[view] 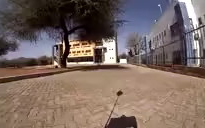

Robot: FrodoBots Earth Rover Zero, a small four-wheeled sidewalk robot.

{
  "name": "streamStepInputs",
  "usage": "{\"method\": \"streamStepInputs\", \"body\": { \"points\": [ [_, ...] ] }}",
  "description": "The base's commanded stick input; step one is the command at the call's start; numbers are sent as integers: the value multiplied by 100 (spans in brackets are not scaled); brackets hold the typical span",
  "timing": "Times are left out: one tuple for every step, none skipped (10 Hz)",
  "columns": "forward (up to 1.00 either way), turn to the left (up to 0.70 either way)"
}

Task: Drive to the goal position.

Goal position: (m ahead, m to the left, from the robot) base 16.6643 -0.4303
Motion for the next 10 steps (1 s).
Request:
{"method": "streamStepInputs", "body": {
  "points": [
    [100, 0],
    [100, 0],
    [100, 0],
    [100, 0],
    [100, 0],
    [100, 0],
    [100, 0],
    [100, 0],
    [100, 0],
    [100, 0]
  ]
}}
